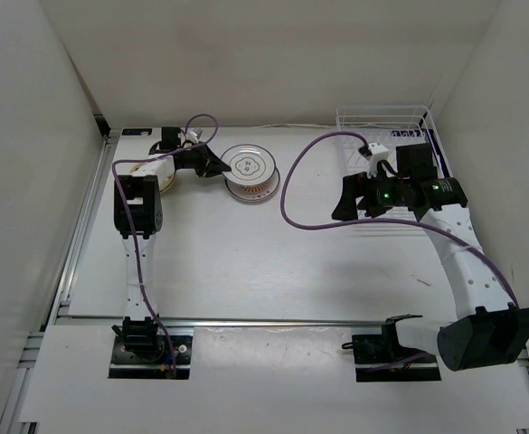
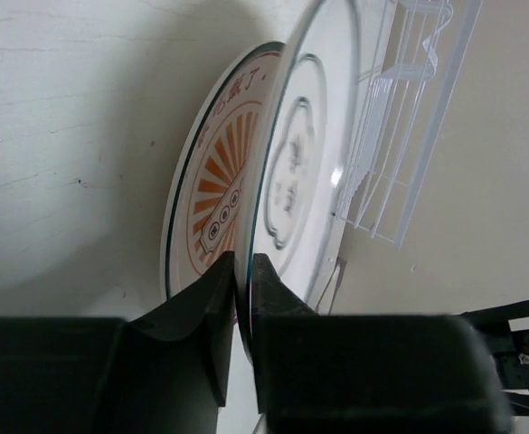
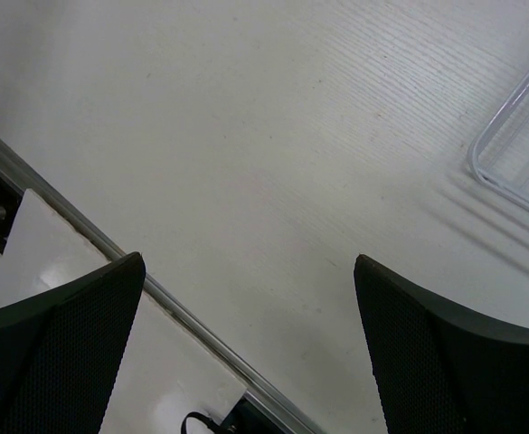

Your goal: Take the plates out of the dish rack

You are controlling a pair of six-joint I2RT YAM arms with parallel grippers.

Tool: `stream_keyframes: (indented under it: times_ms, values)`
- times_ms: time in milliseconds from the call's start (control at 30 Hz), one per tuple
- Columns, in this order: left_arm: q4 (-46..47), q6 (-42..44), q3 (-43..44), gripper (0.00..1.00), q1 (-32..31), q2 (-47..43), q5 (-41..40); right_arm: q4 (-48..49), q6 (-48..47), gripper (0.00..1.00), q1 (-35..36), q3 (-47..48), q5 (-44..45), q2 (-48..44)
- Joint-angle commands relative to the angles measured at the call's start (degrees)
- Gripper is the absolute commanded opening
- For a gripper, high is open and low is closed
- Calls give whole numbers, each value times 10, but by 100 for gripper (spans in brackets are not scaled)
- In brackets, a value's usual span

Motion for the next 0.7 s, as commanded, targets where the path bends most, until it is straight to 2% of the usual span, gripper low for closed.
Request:
stream_keyframes:
  times_ms: [0, 433, 667]
  values:
    - [17, 18, 10, 26, -2, -17, 10, 23, -5, 99, -2, -11, -13, -1]
    - [17, 41, -22, 43, -12, -29, 5, 38, 0, 99, -2, -22, -13, -11]
    - [17, 67, -42, 65, -17, -68, 10, 49, 11, 99, -2, -22, -24, -12]
